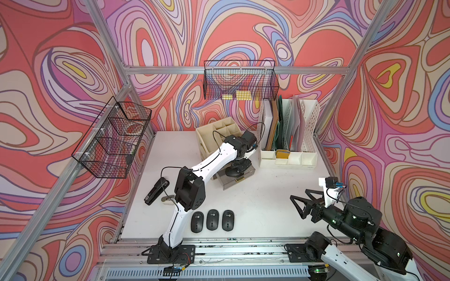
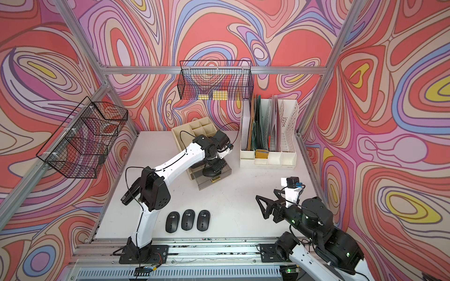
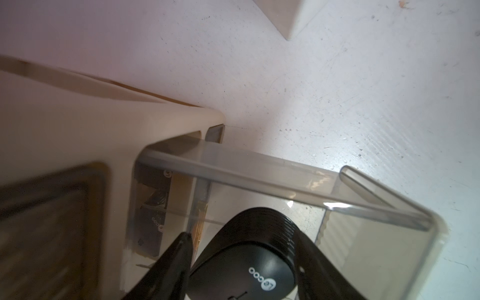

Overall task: Take the mice out of the drawer
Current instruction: Pick up the mouse from the drawer.

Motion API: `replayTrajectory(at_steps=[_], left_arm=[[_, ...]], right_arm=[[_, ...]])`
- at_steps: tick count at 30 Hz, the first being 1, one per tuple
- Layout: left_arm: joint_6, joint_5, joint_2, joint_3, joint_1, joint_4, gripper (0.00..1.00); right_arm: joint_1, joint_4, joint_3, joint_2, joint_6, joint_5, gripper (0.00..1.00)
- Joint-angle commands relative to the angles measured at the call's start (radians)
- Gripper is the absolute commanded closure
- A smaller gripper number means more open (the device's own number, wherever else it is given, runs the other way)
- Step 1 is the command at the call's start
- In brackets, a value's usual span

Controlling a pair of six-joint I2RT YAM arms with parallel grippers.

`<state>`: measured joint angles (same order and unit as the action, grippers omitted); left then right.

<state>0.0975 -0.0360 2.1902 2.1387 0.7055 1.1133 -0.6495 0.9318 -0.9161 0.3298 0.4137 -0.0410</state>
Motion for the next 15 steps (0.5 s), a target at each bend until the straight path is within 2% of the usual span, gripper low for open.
replayTrajectory(at_steps=[1,3,8,15], left_arm=[[0.027,0.029,-0.03,0.033,-0.01,0.019,0.31],[0.054,0.055,-0.041,0.018,-0.012,0.039,0.29],[0.082,0.012,-0.054,-0.035,-0.018,0.066,0.26],[0.087,0.015,-0.054,-0.067,-0.035,0.083,0.21]], right_arm=[[-0.004,0.002,0.005,0.006,0.009,-0.014,0.02],[-0.004,0.001,0.005,0.007,0.009,-0.013,0.02],[-0.004,-0.001,0.005,0.013,0.007,-0.009,0.02],[-0.004,0.0,0.003,0.022,0.006,-0.005,0.02]])
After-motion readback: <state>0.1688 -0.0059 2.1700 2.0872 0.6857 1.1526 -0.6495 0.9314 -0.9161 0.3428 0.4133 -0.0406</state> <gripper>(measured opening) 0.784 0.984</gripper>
